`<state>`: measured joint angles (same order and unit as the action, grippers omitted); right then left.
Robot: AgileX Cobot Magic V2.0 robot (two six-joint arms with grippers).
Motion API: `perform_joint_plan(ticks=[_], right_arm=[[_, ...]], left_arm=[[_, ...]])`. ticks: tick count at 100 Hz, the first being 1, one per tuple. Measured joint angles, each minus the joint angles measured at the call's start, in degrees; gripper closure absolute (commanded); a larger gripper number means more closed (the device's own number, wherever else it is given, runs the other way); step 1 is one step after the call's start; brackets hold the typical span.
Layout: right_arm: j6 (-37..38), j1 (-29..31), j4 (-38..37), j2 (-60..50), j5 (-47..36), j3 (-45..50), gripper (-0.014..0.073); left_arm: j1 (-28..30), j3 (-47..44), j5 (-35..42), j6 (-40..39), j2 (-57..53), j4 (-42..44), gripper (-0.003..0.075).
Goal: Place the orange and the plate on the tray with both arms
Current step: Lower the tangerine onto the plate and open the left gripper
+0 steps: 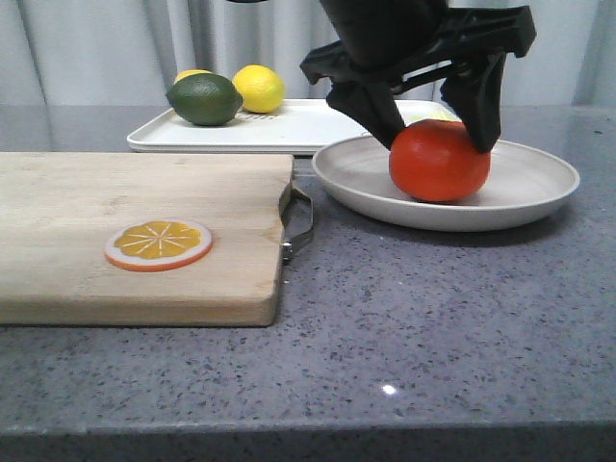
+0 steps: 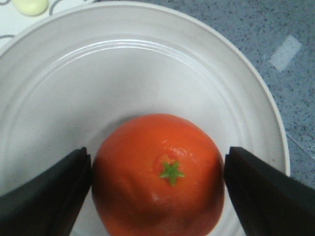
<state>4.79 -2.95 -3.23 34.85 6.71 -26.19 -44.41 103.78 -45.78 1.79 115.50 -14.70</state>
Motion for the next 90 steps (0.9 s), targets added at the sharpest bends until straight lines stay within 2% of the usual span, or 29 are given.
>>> perform_joint_plan(ticks=[27,43,90], right_arm=[[0.0,0.0,0.0,0.0,0.0,0.0,0.066],[0.0,0.0,0.0,0.0,0.0,0.0,0.066],[0.0,0.0,0.0,0.0,0.0,0.0,0.066]], left_arm=[[0.0,0.0,0.0,0.0,0.0,0.0,0.0141],[0.22,0.0,-0.45,0.0,-0.2,0.2,0.0162],[2.04,-1.15,-2.46,0.0,-9.61,0.2,0.0444]])
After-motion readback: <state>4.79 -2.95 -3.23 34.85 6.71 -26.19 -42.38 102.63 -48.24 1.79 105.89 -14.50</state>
